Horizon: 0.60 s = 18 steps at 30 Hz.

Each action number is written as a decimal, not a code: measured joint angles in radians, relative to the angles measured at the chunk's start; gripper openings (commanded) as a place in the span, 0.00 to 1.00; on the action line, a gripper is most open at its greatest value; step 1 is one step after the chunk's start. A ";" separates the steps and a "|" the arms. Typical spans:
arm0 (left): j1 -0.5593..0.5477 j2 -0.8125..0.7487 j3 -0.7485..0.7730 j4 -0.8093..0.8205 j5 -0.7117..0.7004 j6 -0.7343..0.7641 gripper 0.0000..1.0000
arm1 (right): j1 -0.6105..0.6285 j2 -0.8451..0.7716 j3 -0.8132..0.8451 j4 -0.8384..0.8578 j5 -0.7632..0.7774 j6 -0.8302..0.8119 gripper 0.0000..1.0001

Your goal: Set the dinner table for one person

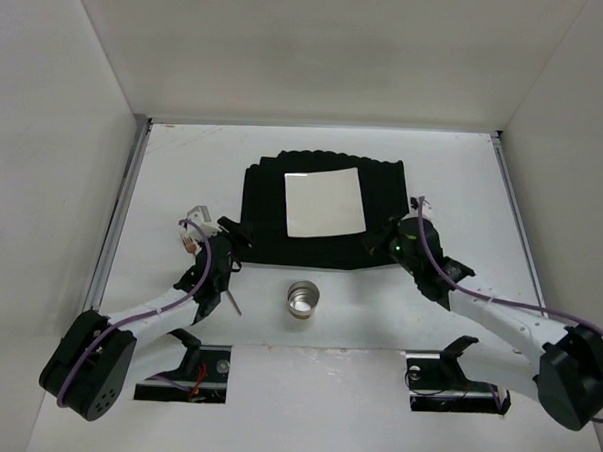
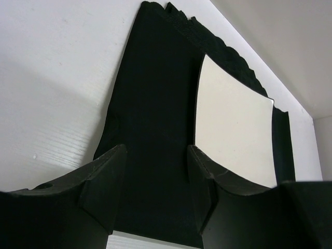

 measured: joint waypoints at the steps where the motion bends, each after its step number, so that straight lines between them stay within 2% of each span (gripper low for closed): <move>1: -0.003 0.003 0.002 0.000 0.002 -0.001 0.40 | 0.055 -0.019 0.032 -0.051 0.007 -0.033 0.14; 3: -0.012 0.019 0.011 0.000 0.008 0.000 0.32 | 0.166 -0.044 0.100 -0.142 0.016 -0.087 0.20; 4: -0.016 0.034 0.018 0.000 0.014 0.000 0.30 | 0.226 -0.052 0.137 -0.186 0.016 -0.112 0.28; 7: -0.027 0.075 0.040 -0.003 0.031 0.001 0.29 | 0.372 -0.052 0.233 -0.299 0.011 -0.163 0.40; 11: -0.040 0.084 0.048 -0.004 0.040 0.004 0.33 | 0.480 -0.001 0.335 -0.414 0.016 -0.216 0.39; 18: -0.042 0.069 0.048 -0.004 0.040 0.006 0.38 | 0.496 0.165 0.389 -0.499 0.037 -0.272 0.36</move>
